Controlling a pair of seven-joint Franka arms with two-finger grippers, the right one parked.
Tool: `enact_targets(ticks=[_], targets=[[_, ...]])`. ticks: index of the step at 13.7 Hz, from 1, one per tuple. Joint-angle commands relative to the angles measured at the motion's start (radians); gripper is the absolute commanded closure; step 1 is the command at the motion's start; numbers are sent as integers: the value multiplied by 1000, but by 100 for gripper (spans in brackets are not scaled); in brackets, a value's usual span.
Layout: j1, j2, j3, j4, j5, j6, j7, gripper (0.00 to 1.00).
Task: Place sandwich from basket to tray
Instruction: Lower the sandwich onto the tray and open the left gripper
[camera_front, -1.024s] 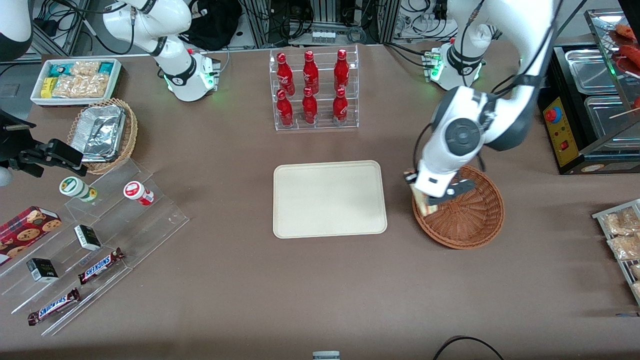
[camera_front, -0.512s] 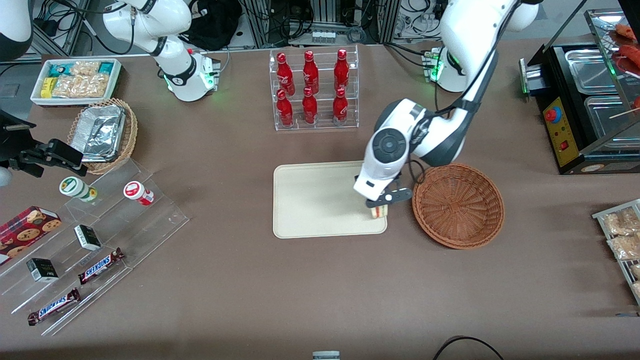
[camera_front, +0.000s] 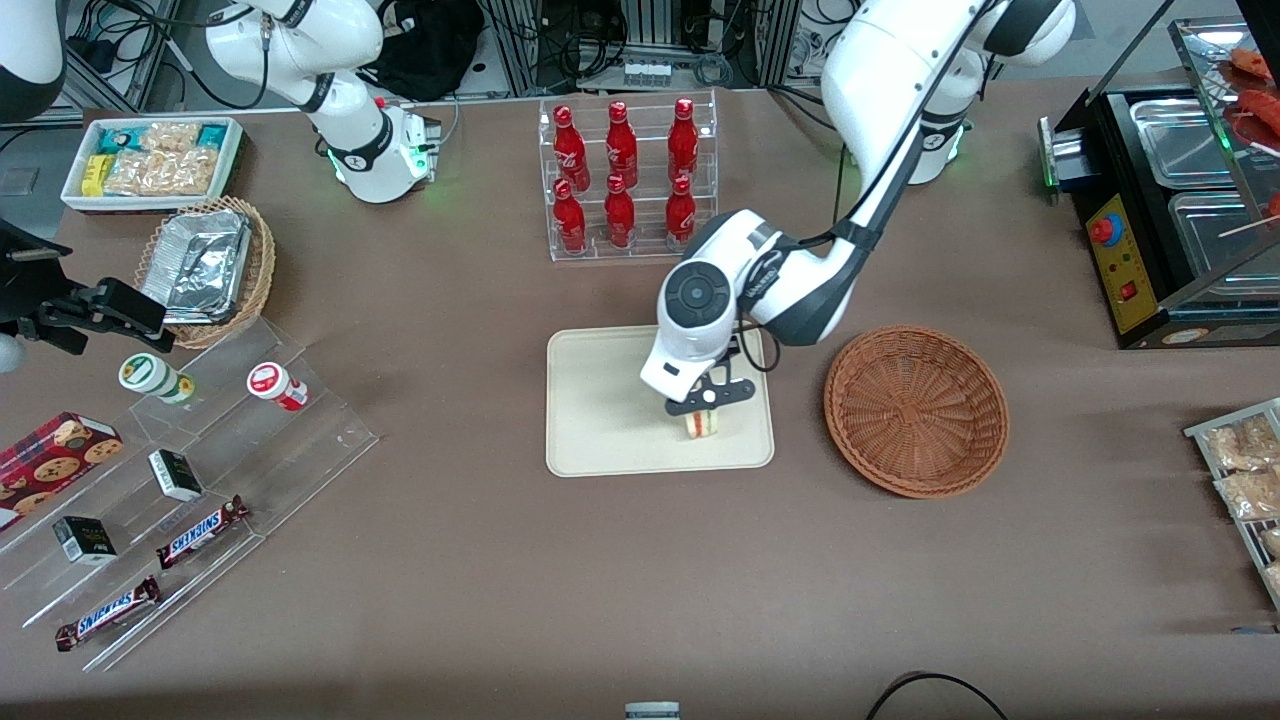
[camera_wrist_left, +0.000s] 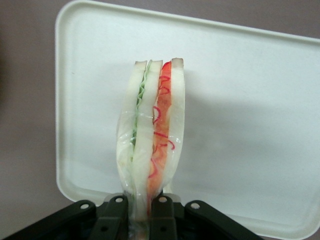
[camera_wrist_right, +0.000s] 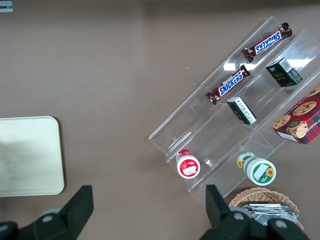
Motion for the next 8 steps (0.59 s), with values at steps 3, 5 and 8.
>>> enact_targets(ticks=[3,5,8], targets=[[-15,55,-27,40,-7,55,-27,95],[-19,72,-32,40,-4,87,-38,95],[-22,89,-32,38,-5,120,-41,88]])
